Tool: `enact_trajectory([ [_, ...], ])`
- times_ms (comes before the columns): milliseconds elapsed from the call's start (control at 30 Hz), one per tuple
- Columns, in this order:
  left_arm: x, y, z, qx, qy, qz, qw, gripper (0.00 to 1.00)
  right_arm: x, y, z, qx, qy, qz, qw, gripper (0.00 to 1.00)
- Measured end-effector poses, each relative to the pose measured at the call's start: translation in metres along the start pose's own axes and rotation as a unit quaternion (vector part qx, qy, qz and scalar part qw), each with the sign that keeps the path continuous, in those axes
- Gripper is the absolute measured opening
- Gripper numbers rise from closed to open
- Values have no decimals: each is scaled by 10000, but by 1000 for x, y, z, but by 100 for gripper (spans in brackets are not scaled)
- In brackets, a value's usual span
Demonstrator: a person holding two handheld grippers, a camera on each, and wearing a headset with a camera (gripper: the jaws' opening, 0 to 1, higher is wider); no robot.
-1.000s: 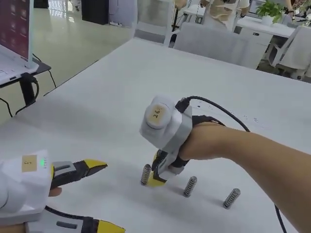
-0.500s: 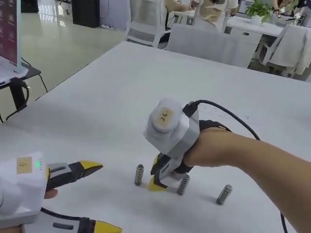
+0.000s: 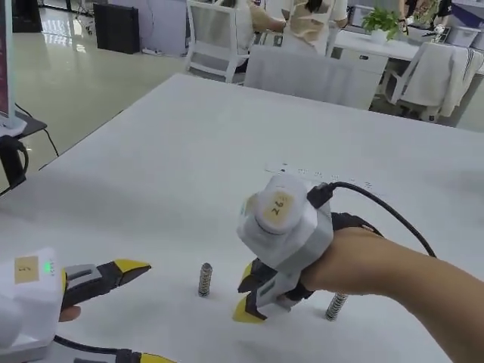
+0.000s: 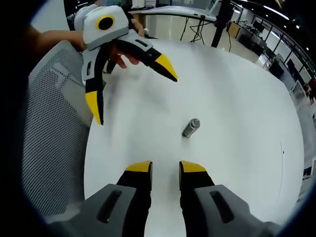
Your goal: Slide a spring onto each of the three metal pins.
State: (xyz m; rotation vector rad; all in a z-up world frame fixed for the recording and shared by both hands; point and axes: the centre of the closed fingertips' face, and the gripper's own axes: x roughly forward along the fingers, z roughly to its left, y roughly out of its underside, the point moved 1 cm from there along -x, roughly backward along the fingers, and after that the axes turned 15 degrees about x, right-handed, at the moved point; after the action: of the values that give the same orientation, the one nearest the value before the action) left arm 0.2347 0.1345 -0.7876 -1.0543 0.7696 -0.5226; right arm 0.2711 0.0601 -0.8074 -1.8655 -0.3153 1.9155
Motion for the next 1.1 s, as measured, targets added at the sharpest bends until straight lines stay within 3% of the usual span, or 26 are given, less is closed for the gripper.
enact_trajectory([
  [600,4,-2,-6,-8,109,-5,9999,78,-16,33,19,470,59,-377,9982,20],
  [1100,7,-3,-8,-11,150,3,9999,78,-39,63,10,953,326,-691,9925,21],
])
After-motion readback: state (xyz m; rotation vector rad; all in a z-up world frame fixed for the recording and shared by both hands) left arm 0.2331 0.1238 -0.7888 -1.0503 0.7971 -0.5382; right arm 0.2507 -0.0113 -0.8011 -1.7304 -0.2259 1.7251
